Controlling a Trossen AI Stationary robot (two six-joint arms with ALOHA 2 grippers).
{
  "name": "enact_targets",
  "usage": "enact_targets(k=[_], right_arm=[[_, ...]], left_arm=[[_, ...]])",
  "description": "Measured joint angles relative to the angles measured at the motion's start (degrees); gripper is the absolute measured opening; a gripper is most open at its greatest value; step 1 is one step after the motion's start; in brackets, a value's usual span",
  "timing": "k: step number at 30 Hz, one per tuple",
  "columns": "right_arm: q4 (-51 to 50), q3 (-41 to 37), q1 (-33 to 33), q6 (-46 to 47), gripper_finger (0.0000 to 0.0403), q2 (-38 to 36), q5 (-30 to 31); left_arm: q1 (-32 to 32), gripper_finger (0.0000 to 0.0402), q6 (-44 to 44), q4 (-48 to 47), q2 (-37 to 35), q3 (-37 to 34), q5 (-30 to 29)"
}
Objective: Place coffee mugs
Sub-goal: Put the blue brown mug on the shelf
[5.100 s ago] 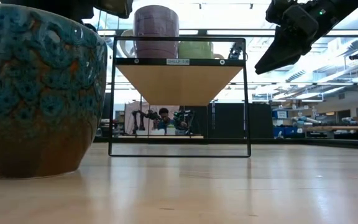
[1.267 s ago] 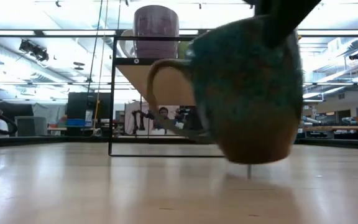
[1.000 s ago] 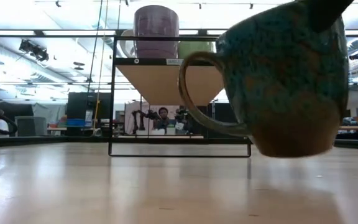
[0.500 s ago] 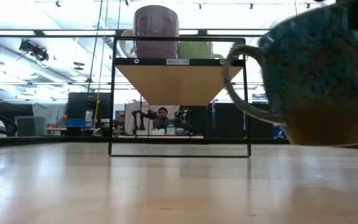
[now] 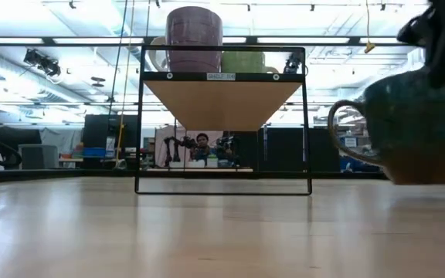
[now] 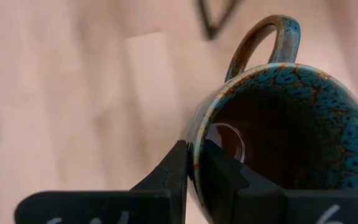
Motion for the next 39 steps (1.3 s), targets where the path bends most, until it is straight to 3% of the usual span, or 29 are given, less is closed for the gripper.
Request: enact_targets(k=[9, 15, 26, 30, 34, 39], right_arm=[[-0.42, -2.80, -10.99, 8.34, 0.0043, -0.51, 3.21], [0.48, -2.81, -15.89, 6.85, 0.0051, -0.49, 3.73], [2.82, -1.77, -16.26, -0.05, 0.0163, -0.77, 2.97], [1.71, 0.16, -15.79, -7.21, 0.0187, -1.17, 0.64], [-1.04, 1.27, -14.15, -22.50, 0.0196, -3.36, -4.32], [-11.16, 1.24, -12.48, -32.42, 0.0195, -4.96, -2.35]], left_arm=[[0.00, 0.0172, -0.18, 0.00, 0.01, 0.00, 0.00], [0.00, 0.0172, -0.18, 0.00, 0.00, 0.00, 0.14], [0.00, 0.0172, -0.22, 0.00, 0.00, 0.00, 0.63], [0.00, 0.0172, -0.22, 0.00, 0.01, 0.00, 0.65], [0.00, 0.0172, -0.22, 0.00, 0.00, 0.00, 0.66], [0.00, 0.0172, -0.20, 0.00, 0.09, 0.00, 0.63]])
